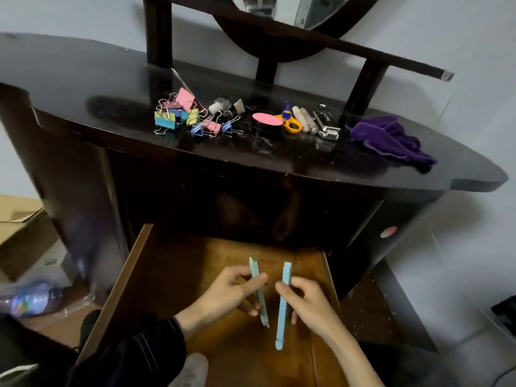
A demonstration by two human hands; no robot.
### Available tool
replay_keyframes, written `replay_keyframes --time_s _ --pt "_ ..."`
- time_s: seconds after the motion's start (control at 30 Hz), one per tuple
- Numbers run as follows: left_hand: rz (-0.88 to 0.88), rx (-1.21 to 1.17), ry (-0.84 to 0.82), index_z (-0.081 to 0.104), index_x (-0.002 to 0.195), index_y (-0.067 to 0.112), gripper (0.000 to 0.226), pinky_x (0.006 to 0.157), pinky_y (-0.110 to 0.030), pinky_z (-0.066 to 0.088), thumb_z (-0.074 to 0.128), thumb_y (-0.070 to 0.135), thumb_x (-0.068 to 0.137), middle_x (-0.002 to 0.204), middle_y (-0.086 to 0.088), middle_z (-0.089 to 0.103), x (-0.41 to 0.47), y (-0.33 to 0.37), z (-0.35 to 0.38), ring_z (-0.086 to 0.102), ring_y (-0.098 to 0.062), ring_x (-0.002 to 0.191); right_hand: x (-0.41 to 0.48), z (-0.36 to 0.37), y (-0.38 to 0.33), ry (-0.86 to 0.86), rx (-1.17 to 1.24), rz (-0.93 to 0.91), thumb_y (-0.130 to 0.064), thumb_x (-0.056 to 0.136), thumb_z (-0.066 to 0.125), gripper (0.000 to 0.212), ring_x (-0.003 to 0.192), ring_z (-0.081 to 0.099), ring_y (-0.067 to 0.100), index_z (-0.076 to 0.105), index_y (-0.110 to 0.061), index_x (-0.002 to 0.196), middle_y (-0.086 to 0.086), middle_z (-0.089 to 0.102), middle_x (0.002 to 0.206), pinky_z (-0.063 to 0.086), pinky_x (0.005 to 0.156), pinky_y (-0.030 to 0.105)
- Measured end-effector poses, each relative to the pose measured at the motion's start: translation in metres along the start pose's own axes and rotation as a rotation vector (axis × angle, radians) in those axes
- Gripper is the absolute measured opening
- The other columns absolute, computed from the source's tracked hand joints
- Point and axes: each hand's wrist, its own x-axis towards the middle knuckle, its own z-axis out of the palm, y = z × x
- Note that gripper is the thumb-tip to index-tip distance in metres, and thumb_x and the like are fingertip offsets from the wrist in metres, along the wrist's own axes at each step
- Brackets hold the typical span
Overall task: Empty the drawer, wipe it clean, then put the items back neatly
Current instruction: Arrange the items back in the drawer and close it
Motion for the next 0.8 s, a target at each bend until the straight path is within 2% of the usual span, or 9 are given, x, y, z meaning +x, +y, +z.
replay_keyframes --time_s 0.07,0.13,0.2,0.27,0.37,0.43,0.57,0.63,0.8 --pt "0.011 0.037 0.02 0.069 0.101 0.011 0.038 0.052 -0.031 0.057 0.063 0.047 0.09 0.076 -0.003 0.068 -0.001 -0.002 -0.003 0.067 -0.029 0.058 0.0 -0.004 0.0 0.04 0.035 -0.019 -0.048 0.097 0.059 0.027 0.073 0.067 0.013 0.075 -0.029 0.089 -0.007 0.072 0.09 0.051 0.056 0.026" --pt "0.015 0.054 0.037 0.065 0.111 0.013 0.036 0.047 -0.028 0.053 0.06 0.044 0.093 0.066 -0.003 0.067 -0.001 -0.002 -0.006 0.065 -0.024 0.051 -0.003 -0.007 -0.003 0.099 0.109 -0.022 -0.047 0.096 0.061 0.023 0.073 0.066 0.008 0.078 -0.033 0.09 -0.013 0.072 0.086 0.05 0.056 0.023" --pt "-0.011 -0.01 0.049 0.061 0.112 0.01 0.031 0.05 -0.032 0.056 0.059 0.037 0.098 0.068 -0.009 0.069 0.0 -0.001 -0.01 0.068 -0.03 0.057 -0.005 -0.009 -0.005 0.168 0.219 -0.003 -0.046 0.09 0.066 0.025 0.064 0.061 0.009 0.079 -0.026 0.09 -0.01 0.067 0.07 0.048 0.054 0.023" --pt "-0.059 -0.096 0.027 0.059 0.111 0.008 0.034 0.056 -0.035 0.058 0.06 0.039 0.098 0.081 -0.019 0.072 0.0 0.002 -0.012 0.071 -0.036 0.069 -0.006 -0.011 -0.006 0.231 0.329 0.0 -0.04 0.087 0.071 0.027 0.064 0.06 0.014 0.077 -0.014 0.093 -0.003 0.064 0.067 0.048 0.053 0.025" --pt "-0.123 -0.148 -0.017 0.056 0.113 0.003 0.047 0.057 -0.035 0.058 0.047 0.048 0.103 0.087 -0.025 0.071 0.001 0.003 -0.013 0.069 -0.037 0.073 -0.009 -0.015 -0.007 0.261 0.44 -0.037 -0.017 0.095 0.068 0.009 0.065 0.059 0.02 0.073 -0.01 0.092 0.007 0.061 0.068 0.046 0.052 0.027" --pt "-0.13 -0.165 -0.014 0.055 0.111 0.0 0.039 0.058 -0.037 0.056 0.034 0.033 0.106 0.081 -0.025 0.069 0.003 0.0 -0.014 0.067 -0.035 0.07 -0.012 -0.017 -0.009 0.292 0.481 -0.065 -0.01 0.097 0.061 0.013 0.065 0.061 0.024 0.072 -0.01 0.089 0.012 0.063 0.07 0.046 0.052 0.028" --pt "-0.125 -0.176 0.022 0.057 0.103 0.004 0.022 0.054 -0.032 0.052 0.05 0.017 0.087 0.087 -0.027 0.07 0.007 -0.004 -0.016 0.064 -0.034 0.068 -0.014 -0.019 -0.011 0.323 0.487 -0.087 -0.003 0.098 0.056 0.014 0.06 0.063 0.029 0.069 -0.003 0.093 0.02 0.068 0.073 0.047 0.05 0.028" --pt "-0.137 -0.169 0.025 0.055 0.101 0.004 0.012 0.053 -0.031 0.051 0.047 0.007 0.092 0.092 -0.029 0.071 0.007 -0.006 -0.016 0.064 -0.034 0.067 -0.013 -0.019 -0.011 0.329 0.438 -0.097 -0.001 0.097 0.057 0.01 0.061 0.065 0.029 0.067 -0.002 0.093 0.018 0.071 0.074 0.049 0.05 0.028" --pt "-0.173 -0.136 0.08 0.056 0.086 0.005 0.019 0.052 -0.031 0.049 0.043 -0.008 0.091 0.087 -0.026 0.07 0.008 -0.012 -0.014 0.062 -0.033 0.064 -0.012 -0.016 -0.011 0.316 0.314 -0.088 -0.001 0.094 0.065 0.003 0.067 0.072 0.029 0.066 -0.001 0.091 0.012 0.075 0.076 0.055 0.055 0.029"
